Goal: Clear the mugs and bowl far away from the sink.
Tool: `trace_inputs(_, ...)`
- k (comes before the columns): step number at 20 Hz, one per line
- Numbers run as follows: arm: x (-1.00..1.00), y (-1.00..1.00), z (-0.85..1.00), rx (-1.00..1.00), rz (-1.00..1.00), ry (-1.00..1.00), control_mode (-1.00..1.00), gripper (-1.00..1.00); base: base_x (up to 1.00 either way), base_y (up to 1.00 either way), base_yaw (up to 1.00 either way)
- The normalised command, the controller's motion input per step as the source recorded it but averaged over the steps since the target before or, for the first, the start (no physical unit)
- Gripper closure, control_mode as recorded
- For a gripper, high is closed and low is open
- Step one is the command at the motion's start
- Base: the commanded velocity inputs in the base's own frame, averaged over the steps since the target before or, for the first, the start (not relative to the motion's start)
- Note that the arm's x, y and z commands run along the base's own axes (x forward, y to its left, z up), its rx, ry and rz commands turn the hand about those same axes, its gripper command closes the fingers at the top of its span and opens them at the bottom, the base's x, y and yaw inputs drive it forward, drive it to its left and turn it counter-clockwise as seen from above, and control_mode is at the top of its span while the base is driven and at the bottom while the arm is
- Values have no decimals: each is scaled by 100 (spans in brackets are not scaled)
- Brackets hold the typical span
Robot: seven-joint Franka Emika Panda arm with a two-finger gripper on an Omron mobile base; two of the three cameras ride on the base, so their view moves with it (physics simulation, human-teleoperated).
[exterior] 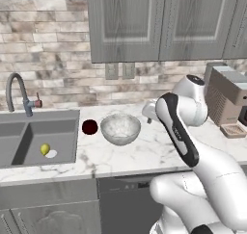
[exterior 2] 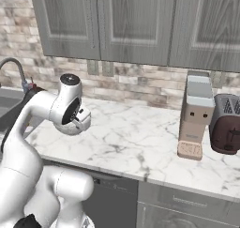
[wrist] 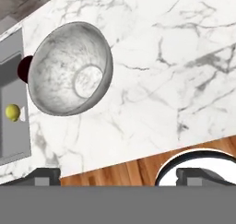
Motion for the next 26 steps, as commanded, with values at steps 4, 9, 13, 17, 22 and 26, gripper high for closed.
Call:
trace_inputs(4, 44, 1, -32, -3, 0, 1, -100, -100, 0, 0, 0)
trace_inputs(9, 33, 0, -36, -4, 0, 0, -100, -100, 0, 0, 0)
trace_inputs(13, 30, 1, -35, -3, 0, 0, -100, -100, 0, 0, 0)
trace_inputs(17, 29, 3, -35, -3, 0, 0, -100, -100, 0, 0, 0)
trace_inputs(22, 24, 3, -28, -3, 0, 0, -100, -100, 0, 0, 0)
trace_inputs(26, 24, 4, -12, -1, 0, 0, -100, -100, 0, 0, 0)
